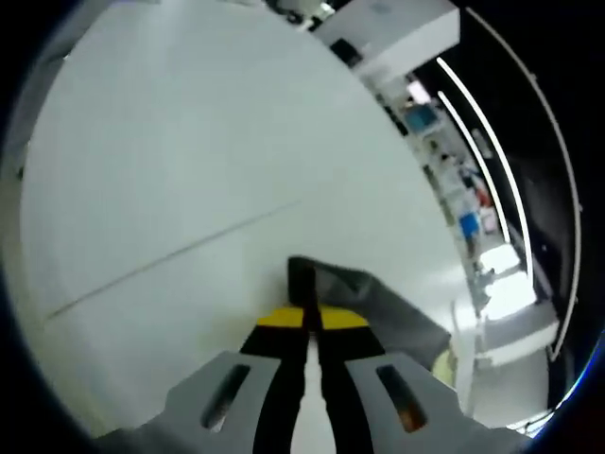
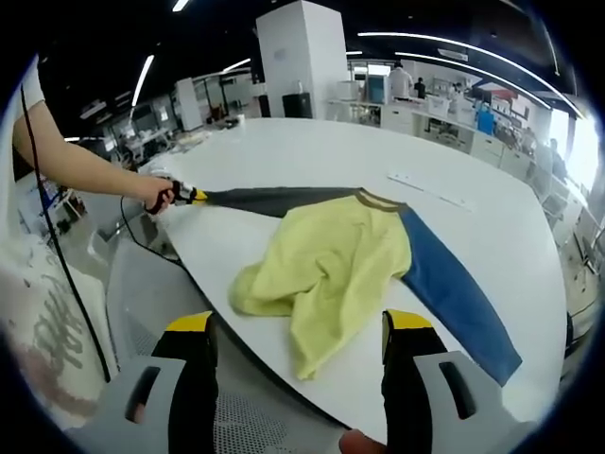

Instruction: Fold the garment on the visible template until the final outline fits inside the template.

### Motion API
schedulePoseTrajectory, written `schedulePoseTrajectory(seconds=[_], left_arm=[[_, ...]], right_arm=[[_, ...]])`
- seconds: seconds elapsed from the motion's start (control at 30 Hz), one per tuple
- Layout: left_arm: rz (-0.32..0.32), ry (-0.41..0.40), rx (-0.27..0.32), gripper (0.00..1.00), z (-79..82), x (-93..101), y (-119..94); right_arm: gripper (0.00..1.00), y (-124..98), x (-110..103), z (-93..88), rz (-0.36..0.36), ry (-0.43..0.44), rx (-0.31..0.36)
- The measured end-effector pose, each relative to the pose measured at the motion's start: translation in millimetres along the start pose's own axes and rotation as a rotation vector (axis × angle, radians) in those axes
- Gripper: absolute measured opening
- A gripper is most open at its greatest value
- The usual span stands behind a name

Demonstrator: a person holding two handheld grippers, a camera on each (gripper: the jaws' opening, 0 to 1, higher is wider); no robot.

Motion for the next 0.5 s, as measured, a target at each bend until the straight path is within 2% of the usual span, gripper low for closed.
schedulePoseTrajectory(seconds=[0.1,0.5], left_arm=[[0.005,0.012,0.000,0.00,5.5,-2.8,3.3],[-0.013,0.054,0.013,0.00,2.2,-4.2,-2.2]], right_arm=[[0.71,0.6,-0.6,0.3,0.002,-0.001,-0.001],[0.71,4.0,-3.2,1.4,0.014,-0.011,-0.002]])
Point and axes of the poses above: the point that each gripper's makers call its tool centre point, and the gripper's own axes: y roughly forward along the fingers, x roughly to its right, z roughly out of its top, the point moved 7 cm from there along -y, roughly backward along the fingers, and after that the axes turned 4 degrees about -y, right-handed, at the moved point
